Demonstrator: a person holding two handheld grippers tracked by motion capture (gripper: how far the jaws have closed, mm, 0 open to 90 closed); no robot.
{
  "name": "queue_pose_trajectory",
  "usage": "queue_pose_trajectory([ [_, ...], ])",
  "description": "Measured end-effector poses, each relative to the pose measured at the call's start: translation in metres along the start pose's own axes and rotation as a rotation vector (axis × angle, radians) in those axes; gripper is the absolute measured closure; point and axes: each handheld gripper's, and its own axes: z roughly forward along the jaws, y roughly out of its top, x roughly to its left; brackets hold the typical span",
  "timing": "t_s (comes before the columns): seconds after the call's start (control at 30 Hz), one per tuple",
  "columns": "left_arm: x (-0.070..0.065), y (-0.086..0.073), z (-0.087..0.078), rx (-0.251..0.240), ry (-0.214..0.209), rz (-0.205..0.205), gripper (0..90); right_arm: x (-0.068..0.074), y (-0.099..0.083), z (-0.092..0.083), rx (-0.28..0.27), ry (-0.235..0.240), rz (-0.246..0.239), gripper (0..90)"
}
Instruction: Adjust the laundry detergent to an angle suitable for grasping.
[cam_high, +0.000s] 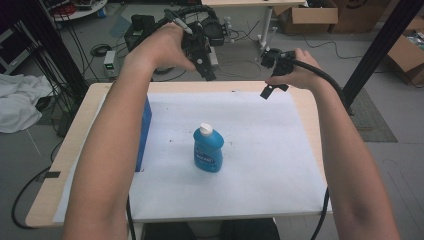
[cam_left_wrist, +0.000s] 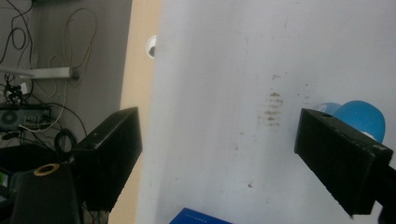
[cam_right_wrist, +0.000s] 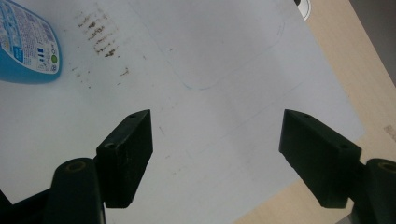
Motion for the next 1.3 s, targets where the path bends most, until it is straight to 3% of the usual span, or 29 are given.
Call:
queue_pose_trajectory([
  [0.5,-0.002,-0.002,-0.004,0.0,-0.002,-0.007,15.8,-0.001,-0.005,-0.002,-0.015,-0.001,0.009,25.7],
  [0.53,-0.001,-0.002,-0.004,0.011,0.0,0.007,15.7,-0.001,-0.005,-0.001,-0.032,0.005,0.003,25.7],
  [1.03,-0.004,-0.009,-0.007,0.007,0.002,-0.006,15.8,0.009,-0.017,-0.013,-0.106,0.019,-0.004,25.9],
  [1.3,-0.008,-0.009,-0.007,0.005,-0.004,-0.011,15.8,0.021,-0.027,-0.023,-0.199,0.027,-0.03,24.2],
])
